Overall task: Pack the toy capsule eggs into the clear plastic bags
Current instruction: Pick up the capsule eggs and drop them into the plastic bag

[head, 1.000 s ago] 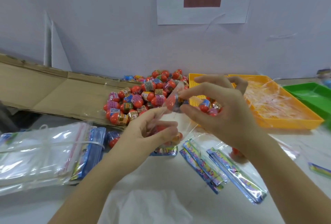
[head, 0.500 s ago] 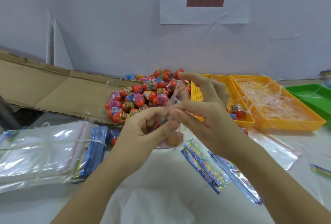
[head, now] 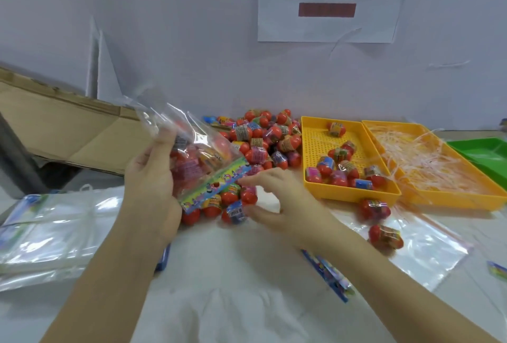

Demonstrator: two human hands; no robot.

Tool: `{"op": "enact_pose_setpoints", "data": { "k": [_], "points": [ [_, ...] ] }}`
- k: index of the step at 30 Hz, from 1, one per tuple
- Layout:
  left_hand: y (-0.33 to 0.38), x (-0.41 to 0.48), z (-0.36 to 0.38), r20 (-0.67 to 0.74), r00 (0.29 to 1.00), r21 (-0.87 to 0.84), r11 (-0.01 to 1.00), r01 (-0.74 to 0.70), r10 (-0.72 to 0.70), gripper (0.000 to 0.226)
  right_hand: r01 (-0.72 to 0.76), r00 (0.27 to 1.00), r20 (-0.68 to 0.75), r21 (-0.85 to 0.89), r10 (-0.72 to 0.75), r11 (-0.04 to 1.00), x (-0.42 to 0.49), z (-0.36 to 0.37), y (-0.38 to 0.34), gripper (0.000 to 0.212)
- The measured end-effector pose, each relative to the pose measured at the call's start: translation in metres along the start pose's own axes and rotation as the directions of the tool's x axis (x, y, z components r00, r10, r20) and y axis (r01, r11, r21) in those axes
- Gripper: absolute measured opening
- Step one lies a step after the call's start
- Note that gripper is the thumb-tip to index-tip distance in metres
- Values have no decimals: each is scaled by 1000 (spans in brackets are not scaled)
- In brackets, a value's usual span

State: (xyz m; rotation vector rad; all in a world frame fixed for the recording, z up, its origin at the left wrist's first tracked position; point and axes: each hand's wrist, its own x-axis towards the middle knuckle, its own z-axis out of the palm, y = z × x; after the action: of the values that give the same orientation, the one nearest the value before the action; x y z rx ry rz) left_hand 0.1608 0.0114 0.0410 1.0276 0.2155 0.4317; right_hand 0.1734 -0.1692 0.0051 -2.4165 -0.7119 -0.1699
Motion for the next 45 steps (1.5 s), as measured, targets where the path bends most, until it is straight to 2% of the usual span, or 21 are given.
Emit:
{"op": "enact_pose_setpoints", "data": {
  "k": [2, 3, 5, 6, 8, 10, 13, 15, 18, 19, 20, 21, 23, 25, 29, 33, 36, 39, 41, 43, 45],
  "points": [
    [-2, 3, -1, -9, 1000, -3, 1000, 3, -3, 42, 99, 989, 128, -247, -69, 964, 4, 12, -6, 51],
    [-5, 4, -2, -6, 1000, 16, 1000, 3, -3, 41, 142, 985, 140, -347, -99, 927, 7, 15, -8, 51],
    [-9, 4, -3, 31, 999, 53, 998, -19, 17, 30, 167, 985, 104, -364, -138, 916, 13, 12, -9, 42],
    [-11, 4, -3, 45, 998, 65, 997, -41, 38, 23, 134, 991, 55, -273, -124, 953, 16, 8, -8, 37],
    [-13, 4, -5, 64, 994, 111, 989, -98, 91, 25, 10, 994, -110, 46, -4, 999, 25, -7, -4, 24],
    [-14, 4, -5, 86, 988, 142, 980, -137, 126, 30, -45, 946, -284, 367, 159, 929, 33, -26, -1, 13],
    [-16, 3, -5, 125, 983, 196, 968, -155, 132, 31, 29, 890, -367, 639, 272, 769, 35, -55, -4, 28],
    [-20, 0, -4, 182, 974, 254, 950, -182, 138, 28, 149, 901, -386, 705, 199, 694, 33, -67, -10, 30],
    [-29, -8, -1, 311, 942, 319, 919, -230, 128, 25, 379, 905, -421, 733, -62, 564, 26, -75, -34, 20],
    [-31, -11, 1, 344, 929, 350, 900, -260, 135, 26, 407, 905, -405, 728, -133, 551, 23, -76, -41, 19],
    [-33, -13, 2, 370, 917, 384, 875, -294, 145, 26, 399, 913, -366, 712, -179, 577, 20, -76, -47, 19],
    [-35, -15, 3, 391, 907, 408, 855, -322, 155, 24, 375, 923, -328, 657, -199, 654, 18, -74, -51, 19],
    [-36, -18, 4, 425, 889, 425, 829, -364, 172, 23, 298, 934, -304, 366, -189, 882, 17, -69, -53, 20],
    [-35, -20, 6, 439, 880, 410, 831, -376, 182, 23, 184, 923, -356, 81, -144, 980, 18, -67, -49, 20],
    [-36, -18, 4, 435, 891, 333, 897, -291, 128, 17, 89, 927, -372, 73, -56, 993, 20, -77, -43, 14],
    [-36, -19, 3, 459, 884, 332, 906, -262, 87, 18, 66, 924, -383, 129, -12, 989, 20, -85, -40, 28],
    [-37, -18, 2, 469, 879, 346, 899, -268, 81, 28, 32, 921, -390, 84, 3, 996, 19, -86, -40, 25],
    [-37, -19, 3, 472, 878, 359, 892, -275, 81, 31, 40, 939, -344, 79, -11, 996, 18, -89, -40, 16],
    [-36, -20, 4, 476, 875, 356, 891, -281, 85, 28, 45, 950, -313, 96, -12, 994, 18, -92, -39, 18],
    [-36, -20, 5, 465, 883, 351, 901, -256, 69, 29, 59, 935, -355, 105, -17, 993, 18, -95, -37, 21],
    [-37, -20, 5, 445, 894, 356, 906, -231, 53, 40, 75, 911, -411, 157, -4, 985, 17, -100, -36, 18]
  ]
}}
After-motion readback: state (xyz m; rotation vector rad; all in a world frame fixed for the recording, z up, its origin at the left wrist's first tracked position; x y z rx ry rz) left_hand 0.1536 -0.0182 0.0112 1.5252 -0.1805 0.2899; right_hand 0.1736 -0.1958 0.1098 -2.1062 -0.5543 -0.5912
